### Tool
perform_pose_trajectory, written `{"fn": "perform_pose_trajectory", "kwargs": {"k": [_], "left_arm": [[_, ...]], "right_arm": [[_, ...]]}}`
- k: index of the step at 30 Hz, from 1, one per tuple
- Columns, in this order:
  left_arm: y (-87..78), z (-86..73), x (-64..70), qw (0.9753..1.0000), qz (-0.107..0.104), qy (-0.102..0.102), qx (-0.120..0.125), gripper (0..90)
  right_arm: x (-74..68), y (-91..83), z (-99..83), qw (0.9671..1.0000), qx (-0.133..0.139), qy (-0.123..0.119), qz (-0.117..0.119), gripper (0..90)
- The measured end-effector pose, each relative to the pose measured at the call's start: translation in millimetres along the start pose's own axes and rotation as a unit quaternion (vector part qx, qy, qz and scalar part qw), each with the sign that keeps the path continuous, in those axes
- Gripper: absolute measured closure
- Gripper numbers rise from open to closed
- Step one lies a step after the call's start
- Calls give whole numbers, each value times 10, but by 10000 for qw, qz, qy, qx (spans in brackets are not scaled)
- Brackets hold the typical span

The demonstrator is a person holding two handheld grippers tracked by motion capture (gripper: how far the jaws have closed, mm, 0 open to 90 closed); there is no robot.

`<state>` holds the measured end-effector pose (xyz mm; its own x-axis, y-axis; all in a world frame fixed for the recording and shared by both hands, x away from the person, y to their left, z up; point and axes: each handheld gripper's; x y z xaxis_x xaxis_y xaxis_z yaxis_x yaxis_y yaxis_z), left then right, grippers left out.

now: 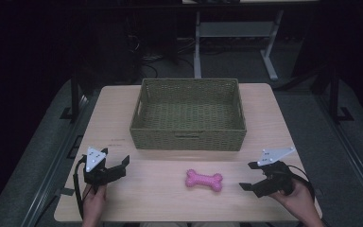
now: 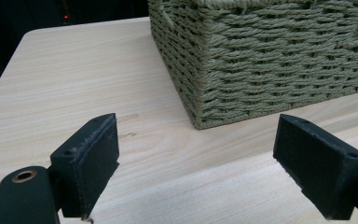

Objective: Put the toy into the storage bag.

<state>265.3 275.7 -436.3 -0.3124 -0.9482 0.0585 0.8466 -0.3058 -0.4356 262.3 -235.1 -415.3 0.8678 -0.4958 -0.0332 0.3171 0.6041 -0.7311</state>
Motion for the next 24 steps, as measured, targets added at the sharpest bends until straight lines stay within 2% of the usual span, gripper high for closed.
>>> {"fn": "perform_pose_trajectory", "kwargs": {"k": [10, 15, 24], "left_arm": [[-1, -8, -11, 10000, 39, -18, -28, 137], [-3, -4, -18, 10000, 29, -34, -11, 137], [-22, -2, -44, 10000, 44, -75, 6, 137]], "right_arm": [[-16, 92, 140, 9994, -200, -230, 182, 183], [-19, 156, 195, 9989, -282, -254, 266, 182], [-71, 312, 339, 9961, -500, -544, 483, 183]]}}
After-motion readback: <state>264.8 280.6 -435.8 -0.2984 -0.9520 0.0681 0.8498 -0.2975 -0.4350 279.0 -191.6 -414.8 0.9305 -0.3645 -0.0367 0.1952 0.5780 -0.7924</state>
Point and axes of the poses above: each handheld gripper's, and its own axes: y roughly forward along the jaws, z roughly out of its top, x roughly to its right, and after that the axes turned 5 degrees about -y, right-handed
